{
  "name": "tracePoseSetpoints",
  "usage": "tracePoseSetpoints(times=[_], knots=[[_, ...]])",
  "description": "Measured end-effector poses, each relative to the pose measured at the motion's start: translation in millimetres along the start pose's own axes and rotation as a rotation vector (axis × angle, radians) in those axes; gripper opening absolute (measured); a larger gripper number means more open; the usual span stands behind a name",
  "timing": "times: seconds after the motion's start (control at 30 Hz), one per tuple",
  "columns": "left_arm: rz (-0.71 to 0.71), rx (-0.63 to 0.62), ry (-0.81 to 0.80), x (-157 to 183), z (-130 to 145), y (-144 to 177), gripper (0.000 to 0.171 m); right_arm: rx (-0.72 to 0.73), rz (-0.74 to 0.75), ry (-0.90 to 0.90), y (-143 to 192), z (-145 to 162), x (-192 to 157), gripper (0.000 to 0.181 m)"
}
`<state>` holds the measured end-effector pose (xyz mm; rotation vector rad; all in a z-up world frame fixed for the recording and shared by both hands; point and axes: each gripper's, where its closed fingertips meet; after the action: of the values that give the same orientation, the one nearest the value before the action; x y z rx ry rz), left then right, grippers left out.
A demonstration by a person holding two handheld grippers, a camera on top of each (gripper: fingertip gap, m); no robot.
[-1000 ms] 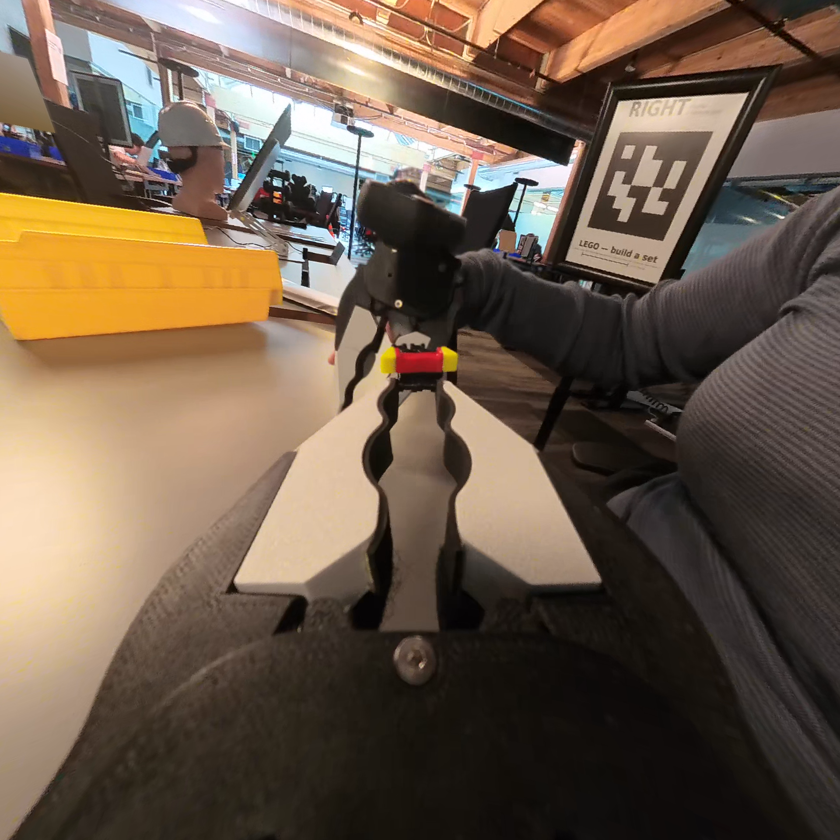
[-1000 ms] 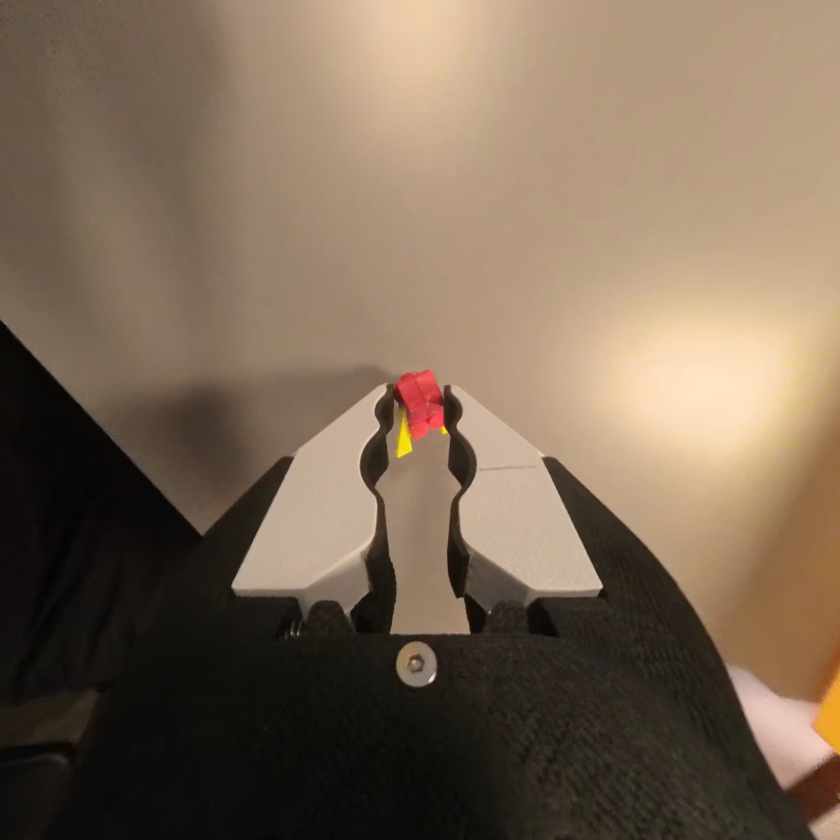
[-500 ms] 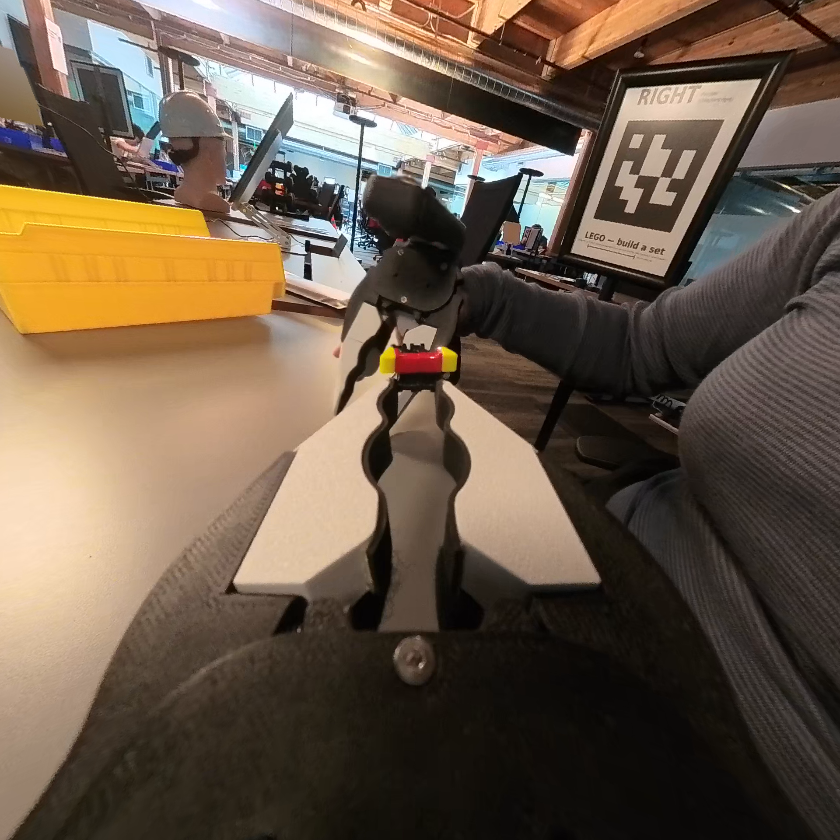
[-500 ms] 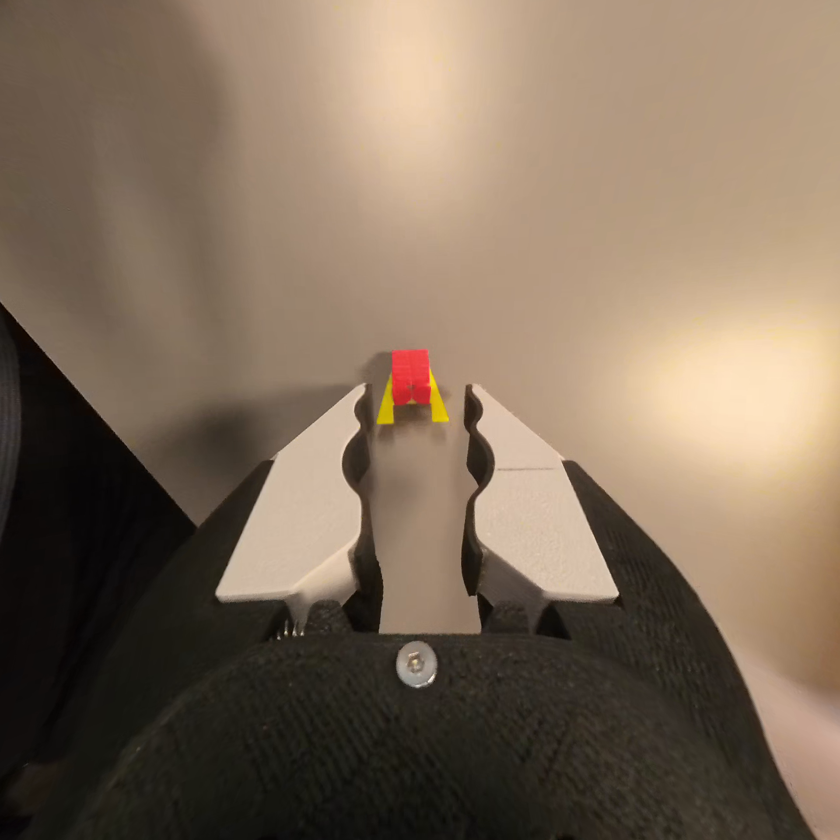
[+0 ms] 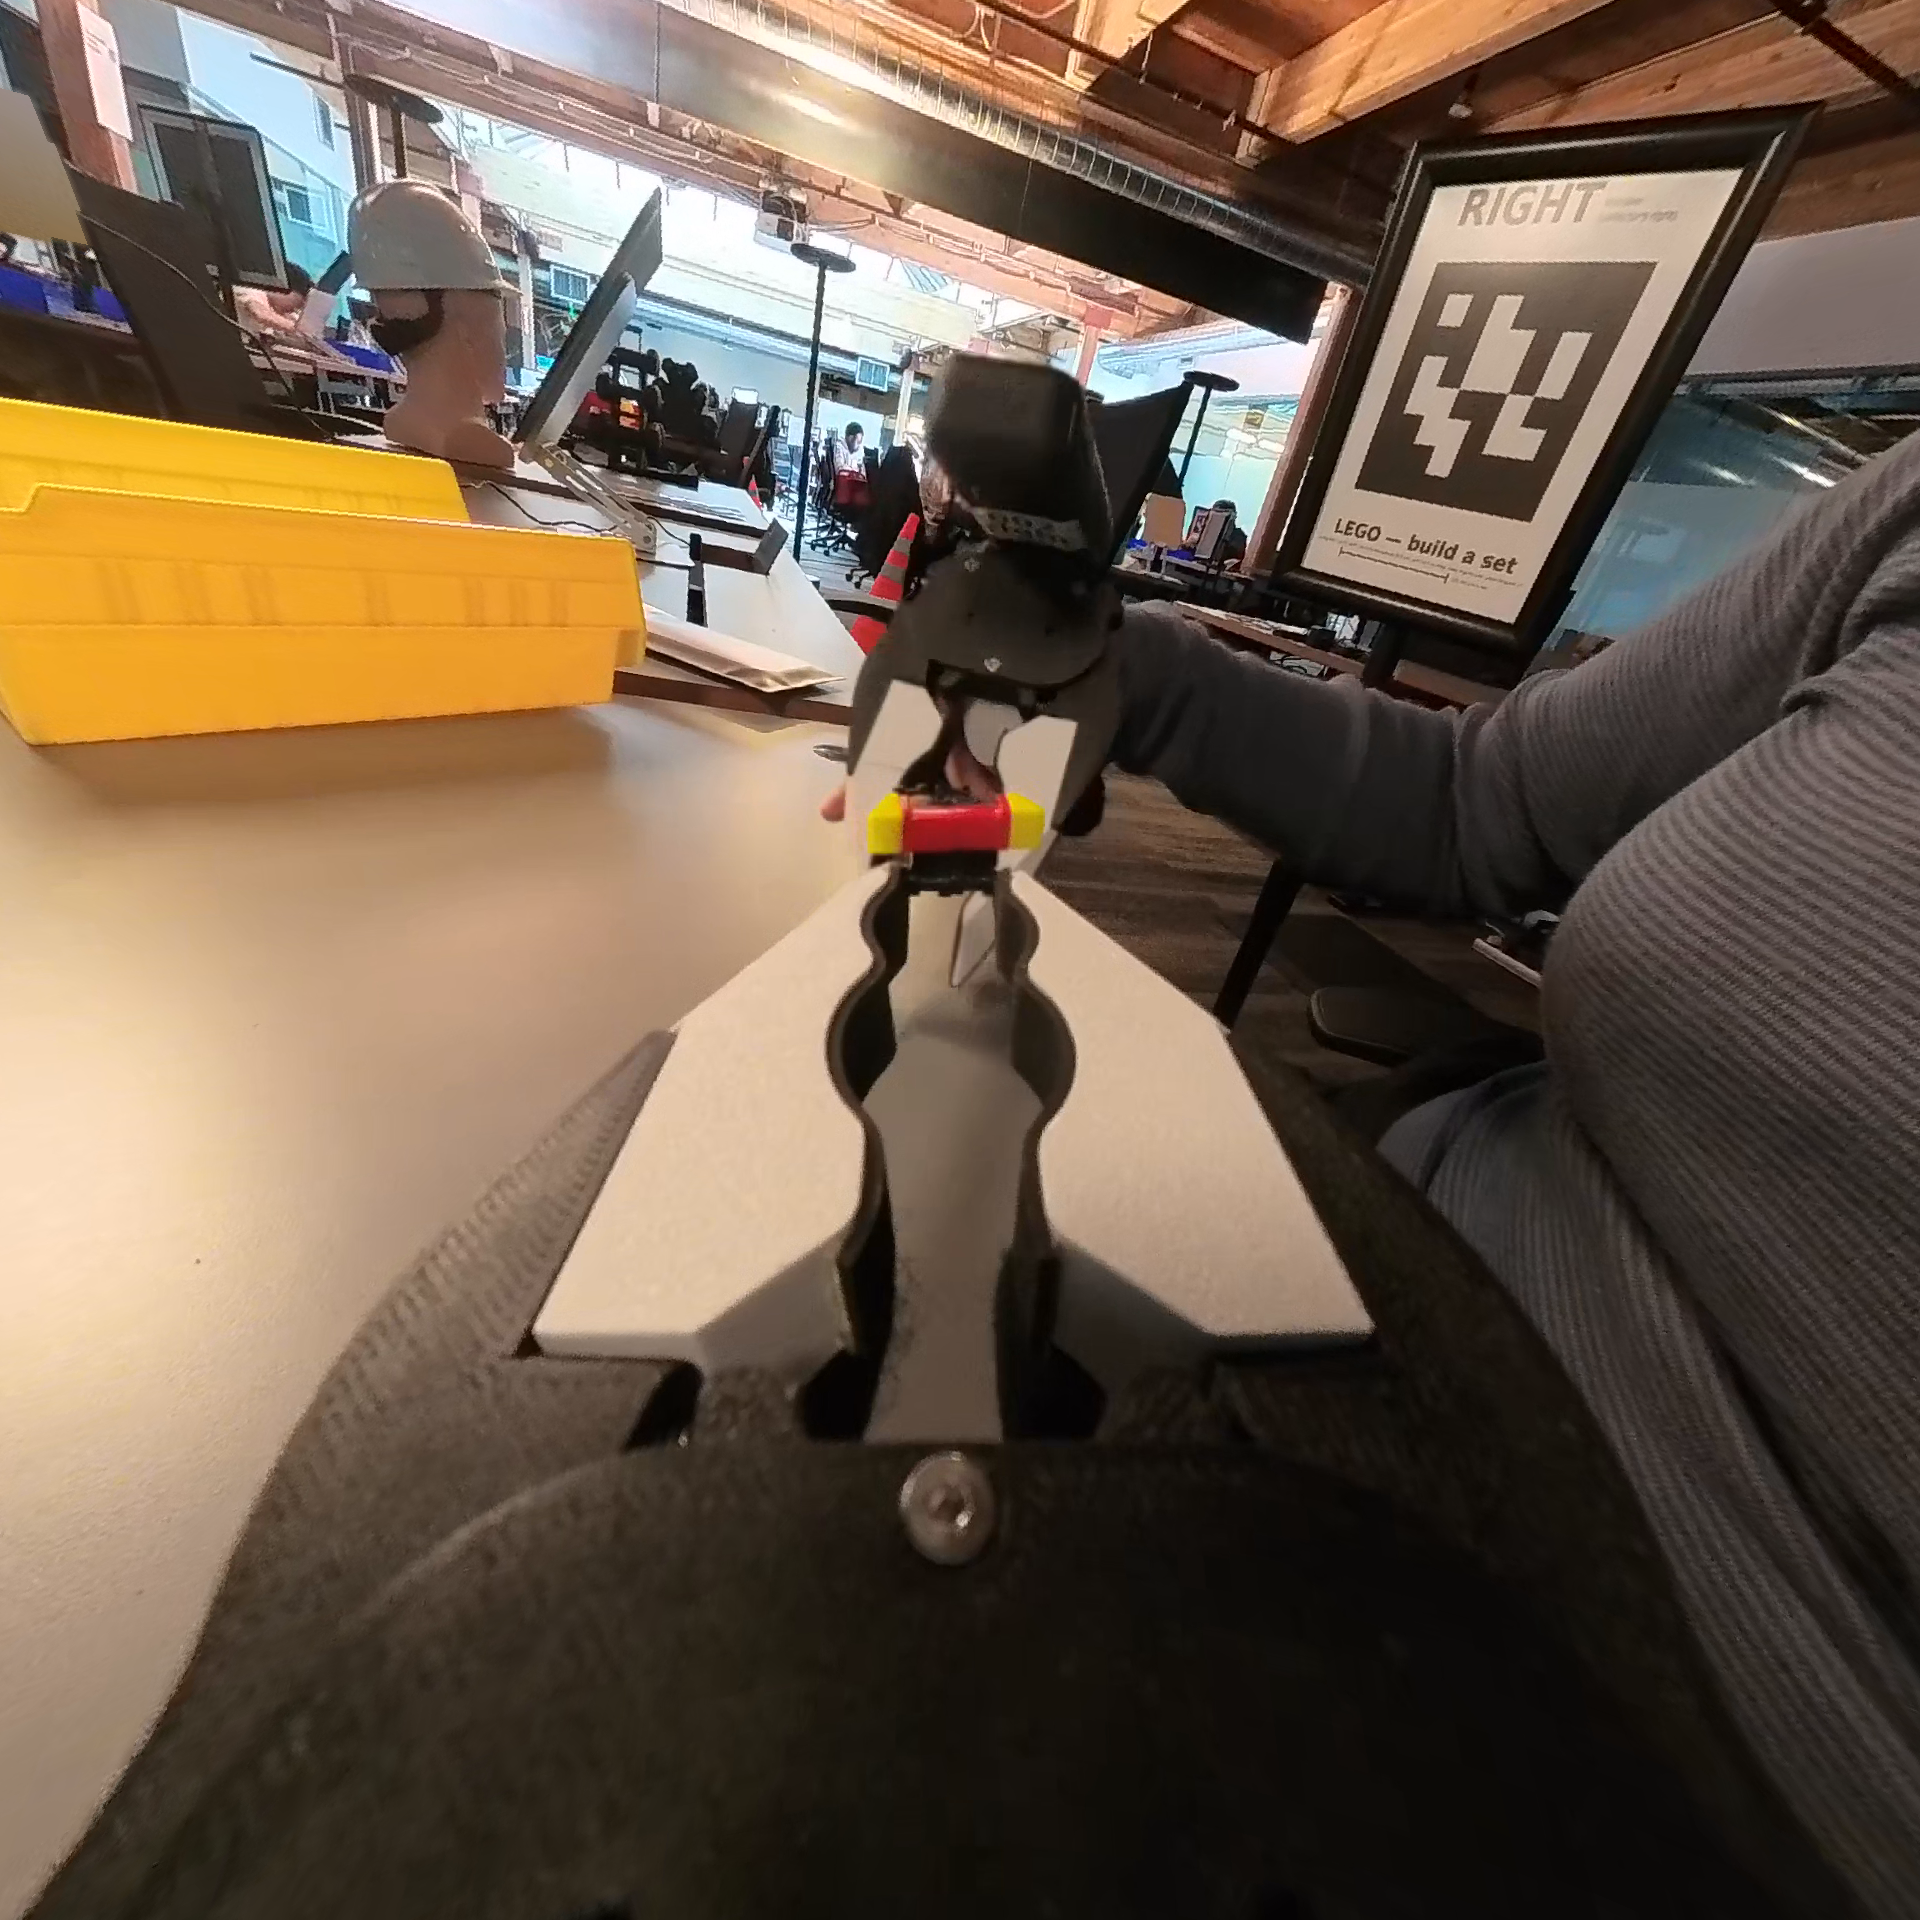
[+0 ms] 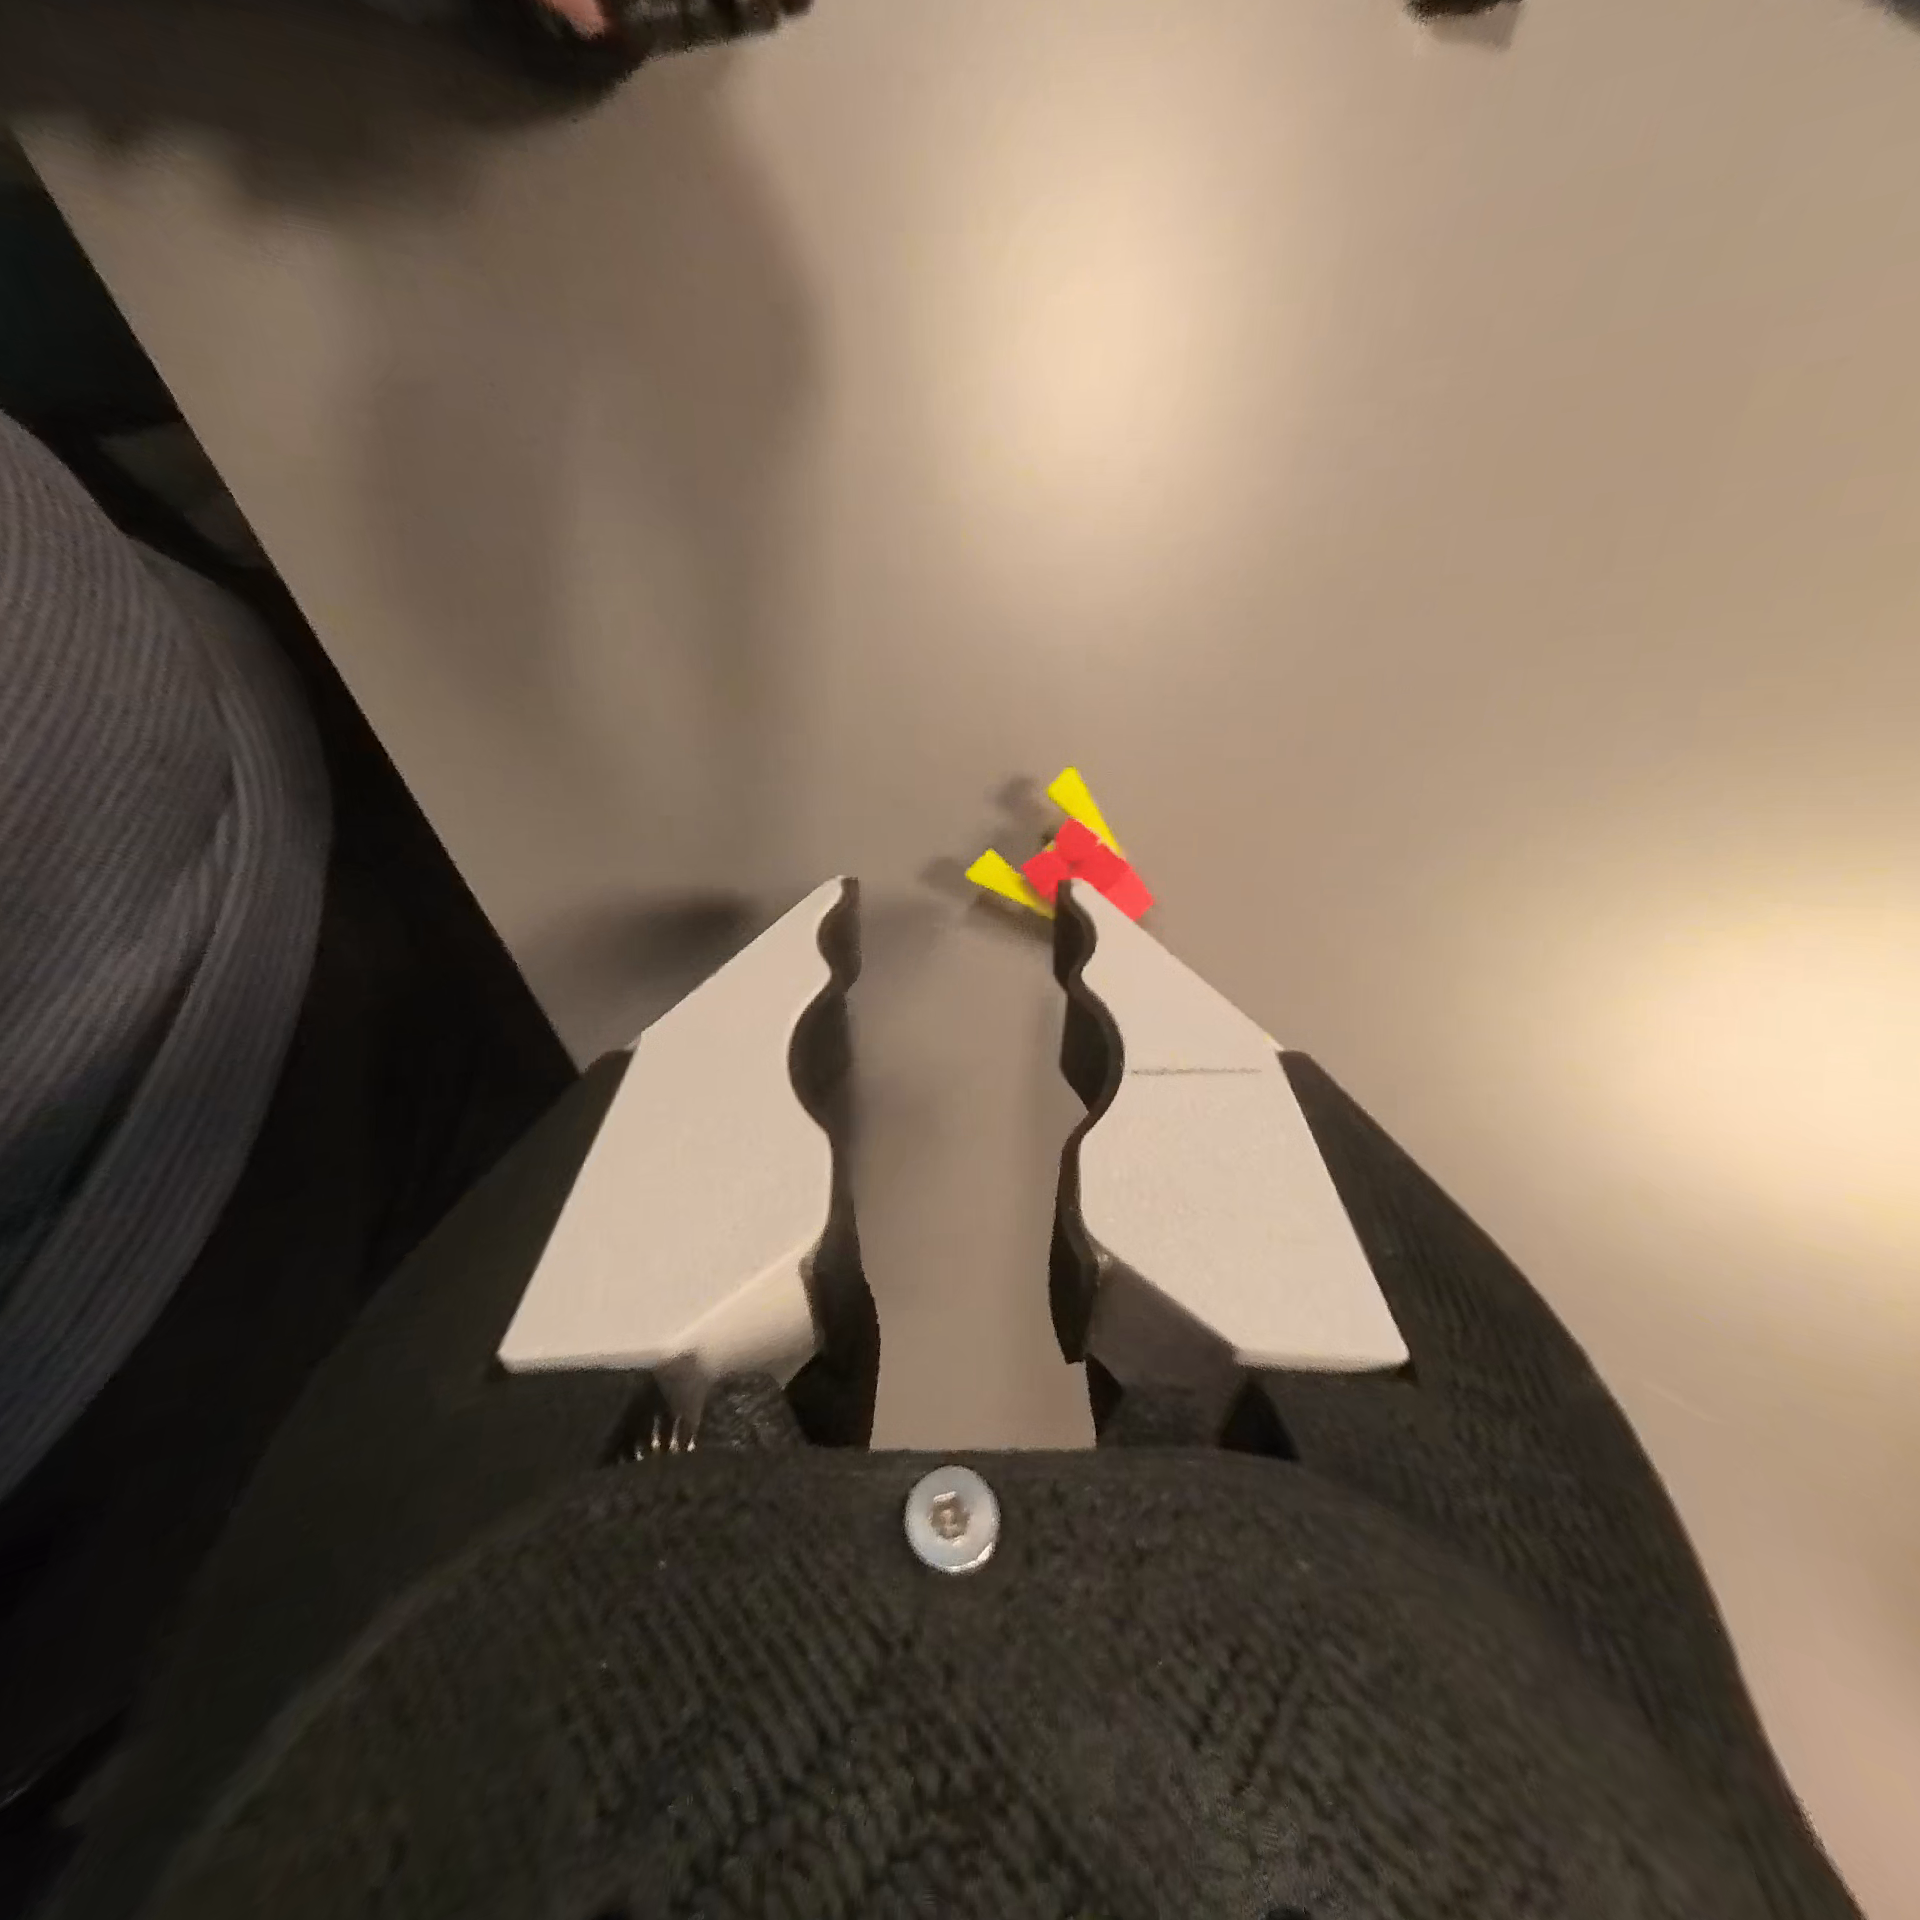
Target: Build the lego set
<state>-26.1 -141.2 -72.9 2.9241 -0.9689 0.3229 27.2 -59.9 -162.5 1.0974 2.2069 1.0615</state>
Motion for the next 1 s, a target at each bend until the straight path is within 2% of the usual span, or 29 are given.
tracePoseSetpoints(times=[0.17, 0.27, 0.47, 0.63, 0.83, 1.0], knots=[[0.018, -0.011, 0.007, 1.6, 1.7, -0.2, 0.015, 0.101, 0.013, 0.157, -2.3, -9.4, 9.5, 0.045], [0.025, -0.018, 0.01, 2.2, 3.4, -0.9, 0.015, 0.098, -0.016, 0.21, -9.0, -7.5, 12.4, 0.049], [0.027, -0.027, 0.011, 2.0, 5.3, -1.5, 0.015, 0.049, -0.094, 0.193, -14.8, 1.7, 14.2, 0.049], [0.03, -0.026, 0.017, 1.7, 5.6, -1.6, 0.015, 0.061, -0.098, 0.173, -12.7, 4.8, 13.4, 0.039], [0.03, -0.023, 0.021, 1.3, 5.2, -1.2, 0.015, 0.053, -0.107, 0.149, -10.5, 9.8, 12.1, 0.037], [0.031, -0.025, 0.021, 1.5, 5.6, -1.4, 0.015, 0.072, -0.053, 0.143, -11.7, 7.0, 19.7, 0.036]])
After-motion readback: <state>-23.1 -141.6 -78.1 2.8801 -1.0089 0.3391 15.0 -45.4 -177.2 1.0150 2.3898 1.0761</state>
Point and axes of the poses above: each gripper's, where its closed fingertips meet, y back along the fingers, z out of its underside, x = y × z across the jaws, and after that the axes turned 2 degrees about -x, right-handed
